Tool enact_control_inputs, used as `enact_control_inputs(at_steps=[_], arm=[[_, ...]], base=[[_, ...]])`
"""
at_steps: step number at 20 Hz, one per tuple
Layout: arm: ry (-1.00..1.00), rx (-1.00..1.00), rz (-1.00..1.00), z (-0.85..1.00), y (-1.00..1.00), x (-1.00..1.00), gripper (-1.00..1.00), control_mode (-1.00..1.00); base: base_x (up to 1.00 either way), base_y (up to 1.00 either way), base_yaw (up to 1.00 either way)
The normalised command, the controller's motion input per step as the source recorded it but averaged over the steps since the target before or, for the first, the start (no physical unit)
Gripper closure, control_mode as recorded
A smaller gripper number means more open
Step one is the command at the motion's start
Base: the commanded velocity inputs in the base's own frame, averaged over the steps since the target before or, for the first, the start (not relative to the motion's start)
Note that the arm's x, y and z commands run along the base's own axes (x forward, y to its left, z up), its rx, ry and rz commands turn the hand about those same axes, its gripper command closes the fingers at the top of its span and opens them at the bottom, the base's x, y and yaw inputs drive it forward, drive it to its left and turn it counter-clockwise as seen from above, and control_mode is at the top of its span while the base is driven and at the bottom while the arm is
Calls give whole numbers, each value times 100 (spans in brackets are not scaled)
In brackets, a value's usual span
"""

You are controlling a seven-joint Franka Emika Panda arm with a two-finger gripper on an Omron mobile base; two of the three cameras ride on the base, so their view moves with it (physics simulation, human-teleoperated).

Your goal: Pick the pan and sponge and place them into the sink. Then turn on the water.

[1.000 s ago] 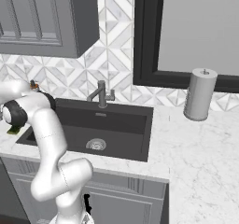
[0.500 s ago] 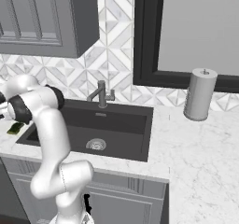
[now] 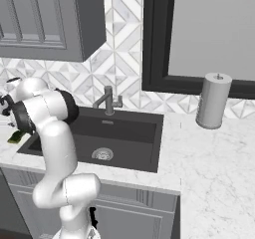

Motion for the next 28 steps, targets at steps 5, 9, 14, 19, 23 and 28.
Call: enact_control_inputs(at_steps=[5,9,14,19,23,28], arm=[[0,4,-25,-5,-57,3,100,-100],[0,1,-22,-4,-49,4,100,-100],[0,0,-19,-13,-43,1,100,-100],[0,0,-18,-25,-33,2,100,-100],[0,0,-18,-31,-22,6,100,-100],[0,0,-14,-26,-6,18,100,-100]], base=[[0,0,0],[0,0,0],[0,0,0],[0,0,0],[0,0,0],[0,0,0]])
